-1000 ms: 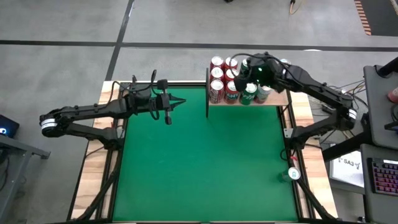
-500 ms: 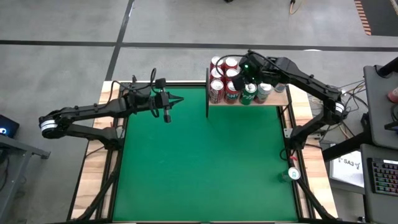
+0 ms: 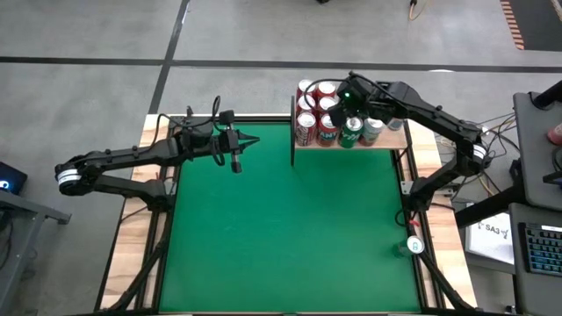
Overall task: Place canned beverage on shelf
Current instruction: Adjust the green soda cans on the shelf
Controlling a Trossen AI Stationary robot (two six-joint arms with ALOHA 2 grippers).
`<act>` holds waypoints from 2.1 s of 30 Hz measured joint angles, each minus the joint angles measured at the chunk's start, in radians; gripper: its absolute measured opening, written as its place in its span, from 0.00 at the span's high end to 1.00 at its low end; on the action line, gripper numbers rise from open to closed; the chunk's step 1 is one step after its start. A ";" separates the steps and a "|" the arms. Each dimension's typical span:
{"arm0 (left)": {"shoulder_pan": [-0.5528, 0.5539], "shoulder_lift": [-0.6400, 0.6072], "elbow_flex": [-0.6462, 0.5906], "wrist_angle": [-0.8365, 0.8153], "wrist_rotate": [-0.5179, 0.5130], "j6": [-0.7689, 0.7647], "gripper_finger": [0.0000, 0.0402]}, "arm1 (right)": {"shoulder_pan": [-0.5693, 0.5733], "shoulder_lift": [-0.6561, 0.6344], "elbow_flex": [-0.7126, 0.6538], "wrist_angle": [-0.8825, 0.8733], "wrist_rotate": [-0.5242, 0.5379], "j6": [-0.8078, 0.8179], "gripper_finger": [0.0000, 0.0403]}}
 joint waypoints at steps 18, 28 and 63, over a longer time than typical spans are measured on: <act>-0.001 0.000 0.002 0.006 0.001 -0.003 1.00 | 0.000 0.000 -0.039 0.012 0.004 0.020 0.97; -0.001 0.000 0.002 0.009 0.001 -0.003 1.00 | 0.009 -0.003 -0.044 0.046 -0.049 0.019 0.97; -0.001 0.003 0.002 0.030 0.001 -0.026 1.00 | -0.008 -0.001 -0.016 -0.066 0.036 0.098 0.97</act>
